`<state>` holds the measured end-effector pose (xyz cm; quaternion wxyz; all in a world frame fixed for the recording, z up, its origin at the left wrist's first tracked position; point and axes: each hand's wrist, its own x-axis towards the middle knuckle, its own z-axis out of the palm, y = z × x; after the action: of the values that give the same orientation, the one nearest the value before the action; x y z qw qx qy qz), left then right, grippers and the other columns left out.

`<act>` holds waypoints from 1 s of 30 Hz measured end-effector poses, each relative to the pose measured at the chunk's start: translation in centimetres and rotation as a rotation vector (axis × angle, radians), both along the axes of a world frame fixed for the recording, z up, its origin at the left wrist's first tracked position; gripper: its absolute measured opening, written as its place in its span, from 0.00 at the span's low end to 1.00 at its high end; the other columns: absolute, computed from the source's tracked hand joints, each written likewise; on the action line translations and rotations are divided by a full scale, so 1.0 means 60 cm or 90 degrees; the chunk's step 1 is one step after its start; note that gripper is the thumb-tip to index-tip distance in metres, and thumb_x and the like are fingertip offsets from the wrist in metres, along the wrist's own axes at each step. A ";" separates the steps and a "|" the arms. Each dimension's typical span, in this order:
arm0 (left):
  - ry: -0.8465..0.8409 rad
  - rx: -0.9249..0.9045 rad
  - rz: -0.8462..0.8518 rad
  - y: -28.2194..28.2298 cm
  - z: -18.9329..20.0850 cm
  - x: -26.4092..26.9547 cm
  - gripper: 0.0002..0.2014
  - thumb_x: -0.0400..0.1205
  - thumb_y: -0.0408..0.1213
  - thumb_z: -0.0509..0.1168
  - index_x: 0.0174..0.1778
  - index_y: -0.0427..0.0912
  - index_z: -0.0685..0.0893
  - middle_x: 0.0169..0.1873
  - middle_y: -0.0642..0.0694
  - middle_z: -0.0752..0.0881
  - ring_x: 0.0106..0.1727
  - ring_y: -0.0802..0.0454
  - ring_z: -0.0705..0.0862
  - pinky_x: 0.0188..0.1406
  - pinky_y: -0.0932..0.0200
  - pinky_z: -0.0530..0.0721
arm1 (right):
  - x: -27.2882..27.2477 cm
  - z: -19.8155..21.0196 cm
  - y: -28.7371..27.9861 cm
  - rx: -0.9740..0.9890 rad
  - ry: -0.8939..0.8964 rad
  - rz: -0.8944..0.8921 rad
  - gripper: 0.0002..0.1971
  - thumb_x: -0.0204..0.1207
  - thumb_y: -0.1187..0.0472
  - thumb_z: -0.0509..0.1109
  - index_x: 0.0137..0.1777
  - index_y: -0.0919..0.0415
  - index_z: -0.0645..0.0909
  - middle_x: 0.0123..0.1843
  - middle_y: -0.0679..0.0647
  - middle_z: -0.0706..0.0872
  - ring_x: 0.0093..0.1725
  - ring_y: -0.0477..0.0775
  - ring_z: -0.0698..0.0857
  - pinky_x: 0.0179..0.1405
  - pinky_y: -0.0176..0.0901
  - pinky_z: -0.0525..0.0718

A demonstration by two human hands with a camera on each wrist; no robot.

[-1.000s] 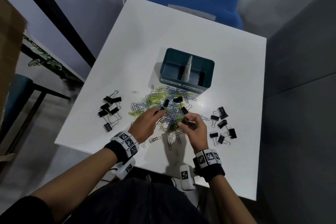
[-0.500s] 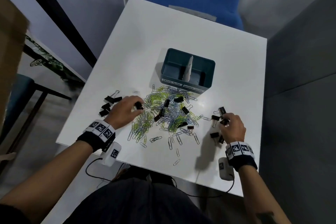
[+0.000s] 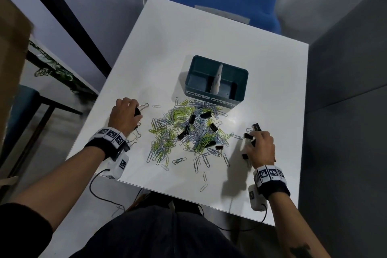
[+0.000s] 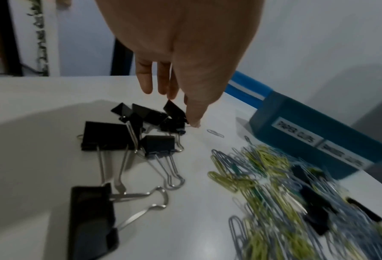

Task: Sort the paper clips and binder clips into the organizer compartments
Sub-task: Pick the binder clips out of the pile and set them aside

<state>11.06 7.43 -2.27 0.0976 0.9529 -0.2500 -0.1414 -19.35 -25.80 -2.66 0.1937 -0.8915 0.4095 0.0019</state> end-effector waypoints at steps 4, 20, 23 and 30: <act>-0.013 -0.042 -0.108 -0.035 0.001 -0.044 0.19 0.78 0.42 0.70 0.63 0.40 0.78 0.61 0.40 0.78 0.62 0.40 0.76 0.54 0.42 0.82 | 0.022 -0.007 0.030 0.079 -0.010 0.116 0.17 0.75 0.61 0.71 0.64 0.60 0.79 0.63 0.60 0.78 0.54 0.61 0.83 0.52 0.54 0.85; 0.059 0.011 -0.351 -0.219 -0.021 -0.146 0.31 0.73 0.20 0.66 0.72 0.43 0.72 0.72 0.36 0.69 0.68 0.36 0.72 0.50 0.43 0.86 | 0.157 -0.014 0.114 0.065 0.085 0.279 0.27 0.70 0.74 0.67 0.69 0.57 0.77 0.63 0.63 0.77 0.59 0.67 0.78 0.47 0.57 0.84; 0.065 -0.013 -0.317 -0.218 -0.021 -0.158 0.28 0.72 0.21 0.68 0.69 0.39 0.72 0.69 0.36 0.71 0.61 0.38 0.76 0.46 0.45 0.86 | 0.156 -0.013 0.124 0.060 0.055 0.253 0.22 0.69 0.75 0.67 0.62 0.60 0.79 0.57 0.64 0.79 0.50 0.68 0.82 0.40 0.53 0.82; 0.110 -0.133 -0.261 -0.221 -0.006 -0.166 0.20 0.71 0.16 0.66 0.55 0.39 0.74 0.55 0.42 0.75 0.39 0.47 0.79 0.34 0.54 0.83 | 0.143 -0.006 0.122 0.104 -0.092 0.191 0.15 0.70 0.74 0.66 0.55 0.61 0.79 0.51 0.59 0.82 0.45 0.62 0.82 0.38 0.48 0.80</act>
<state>1.12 -5.81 -2.63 0.1859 0.8515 -0.4420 -0.2125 -10.76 -18.46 -3.01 0.2918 -0.9218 0.2551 0.0001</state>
